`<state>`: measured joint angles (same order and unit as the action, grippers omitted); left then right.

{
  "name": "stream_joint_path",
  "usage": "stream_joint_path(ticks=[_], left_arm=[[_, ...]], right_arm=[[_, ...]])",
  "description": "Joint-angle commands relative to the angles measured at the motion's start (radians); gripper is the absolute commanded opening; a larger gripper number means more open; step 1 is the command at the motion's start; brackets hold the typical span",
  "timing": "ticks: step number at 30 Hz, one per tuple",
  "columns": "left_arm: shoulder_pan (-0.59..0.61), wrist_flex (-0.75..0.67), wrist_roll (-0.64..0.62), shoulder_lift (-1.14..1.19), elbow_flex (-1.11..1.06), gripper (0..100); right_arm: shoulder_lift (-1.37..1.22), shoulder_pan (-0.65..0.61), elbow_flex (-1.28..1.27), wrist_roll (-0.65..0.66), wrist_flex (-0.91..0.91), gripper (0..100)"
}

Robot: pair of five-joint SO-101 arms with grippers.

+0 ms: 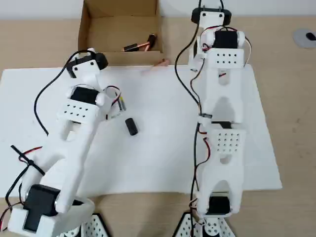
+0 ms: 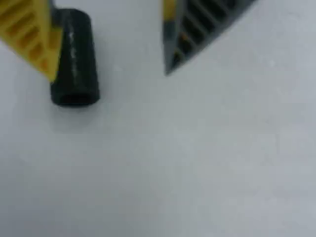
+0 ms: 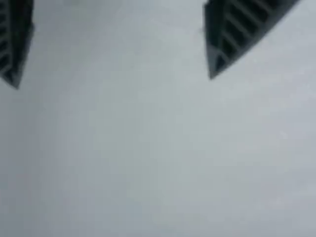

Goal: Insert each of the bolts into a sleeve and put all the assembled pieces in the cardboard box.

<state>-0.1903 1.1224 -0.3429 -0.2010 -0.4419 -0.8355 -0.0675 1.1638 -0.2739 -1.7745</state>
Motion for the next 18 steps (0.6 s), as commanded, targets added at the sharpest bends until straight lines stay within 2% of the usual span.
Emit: stream_joint_path(ticks=[1,5,11,18], left_arm=[[-0.032,-0.005,-0.052,0.012,0.029,15],[-0.069,0.003,-0.063,0.114,0.081,15],[-0.103,0.003,-0.241,0.242,0.147,15],[-0.183,0.041,-0.296,0.272,0.163,15]], right_arm=[[0.064,0.024,-0.018,-0.008,-0.014,28.5],[0.064,0.022,-0.016,-0.003,-0.012,28.5],[0.064,0.022,-0.018,0.025,-0.012,28.5],[0.064,0.024,-0.021,0.026,-0.012,28.5]])
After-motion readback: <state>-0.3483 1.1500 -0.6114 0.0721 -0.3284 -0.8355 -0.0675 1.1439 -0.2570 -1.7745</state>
